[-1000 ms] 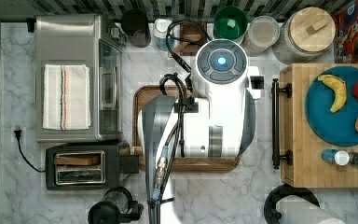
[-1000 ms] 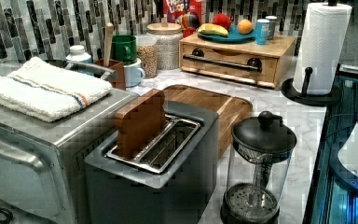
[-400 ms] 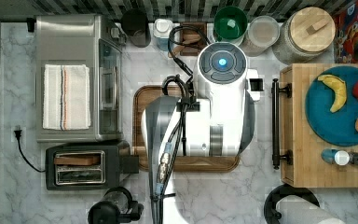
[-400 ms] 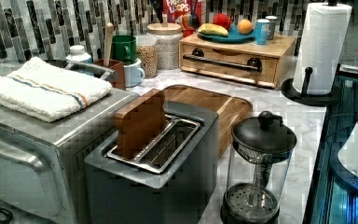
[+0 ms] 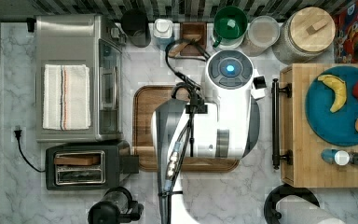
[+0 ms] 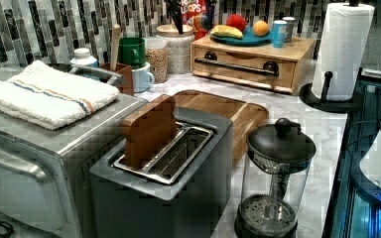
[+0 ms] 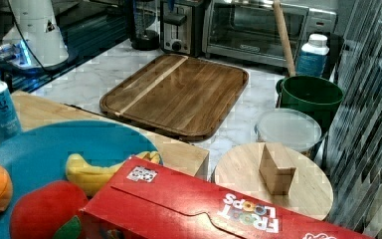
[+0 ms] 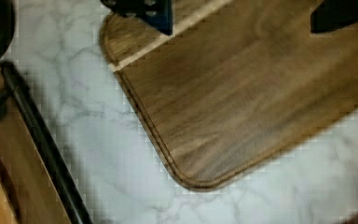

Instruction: Open the drawer.

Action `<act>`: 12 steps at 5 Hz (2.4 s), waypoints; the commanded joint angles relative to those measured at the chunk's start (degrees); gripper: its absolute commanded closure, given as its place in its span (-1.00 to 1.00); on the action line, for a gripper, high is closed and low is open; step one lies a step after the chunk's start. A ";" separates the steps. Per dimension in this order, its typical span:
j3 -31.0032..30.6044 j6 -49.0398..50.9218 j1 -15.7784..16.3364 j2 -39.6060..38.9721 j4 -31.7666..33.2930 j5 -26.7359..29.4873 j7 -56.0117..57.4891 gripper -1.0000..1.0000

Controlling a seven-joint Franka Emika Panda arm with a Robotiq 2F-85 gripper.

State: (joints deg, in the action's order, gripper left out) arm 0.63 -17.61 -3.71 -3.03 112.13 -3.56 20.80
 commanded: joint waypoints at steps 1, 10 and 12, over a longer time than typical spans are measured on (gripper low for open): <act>3.30 -2.82 -4.03 2.97 2.98 0.13 19.68 -1.00; 5.81 -29.56 -15.15 -0.39 16.44 -5.33 47.78 -1.00; 6.01 -41.65 -14.78 -3.29 20.94 -8.44 41.77 -1.00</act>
State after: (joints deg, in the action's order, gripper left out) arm 6.85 -55.81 -19.02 -4.30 130.71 -11.20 66.81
